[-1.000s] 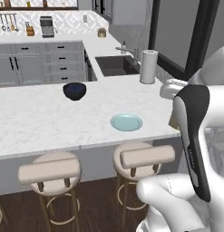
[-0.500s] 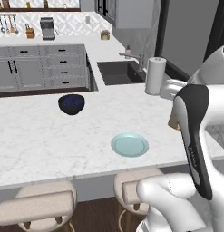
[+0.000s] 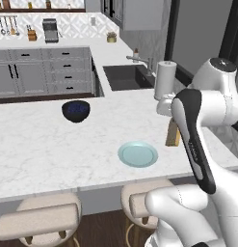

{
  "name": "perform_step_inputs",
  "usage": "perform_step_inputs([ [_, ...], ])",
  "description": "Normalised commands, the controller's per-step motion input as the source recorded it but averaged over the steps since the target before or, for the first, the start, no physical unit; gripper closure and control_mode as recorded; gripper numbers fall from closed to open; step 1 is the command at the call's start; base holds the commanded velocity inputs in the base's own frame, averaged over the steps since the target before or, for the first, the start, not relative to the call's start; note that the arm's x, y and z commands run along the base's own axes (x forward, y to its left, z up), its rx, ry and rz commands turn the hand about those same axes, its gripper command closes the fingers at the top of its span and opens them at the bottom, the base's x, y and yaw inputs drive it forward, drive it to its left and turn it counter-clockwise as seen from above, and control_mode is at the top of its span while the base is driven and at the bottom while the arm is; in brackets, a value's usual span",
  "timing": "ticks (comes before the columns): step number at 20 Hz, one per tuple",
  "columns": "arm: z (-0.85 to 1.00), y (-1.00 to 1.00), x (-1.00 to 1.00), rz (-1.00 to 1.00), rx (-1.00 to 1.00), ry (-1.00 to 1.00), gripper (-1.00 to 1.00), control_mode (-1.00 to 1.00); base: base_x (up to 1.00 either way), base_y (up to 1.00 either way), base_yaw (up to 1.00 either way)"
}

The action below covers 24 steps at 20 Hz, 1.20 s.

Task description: Start the toaster. Once the lever pops up, take the bread to the plate on the dining counter.

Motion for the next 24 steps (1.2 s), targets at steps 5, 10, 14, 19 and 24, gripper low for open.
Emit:
perform_step_inputs([
  [5,-0.51,0.19,0.34,0.24,0.18,-0.01,1.00,-1.00,0.00,0.00,0.00],
  [10,-0.60,0.00,0.57,0.17,0.15,-0.09,1.00,-1.00,0.00,0.00,0.00],
  [14,-0.74,0.00,0.51,0.13,0.09,-0.14,1.00,-1.00,0.00,0.00,0.00],
  [19,-0.75,0.00,0.51,0.11,0.07,-0.13,1.00,-1.00,0.00,0.00,0.00],
  [24,-0.54,0.01,0.27,0.07,0.07,-0.17,1.00,-1.00,0.00,0.00,0.00],
])
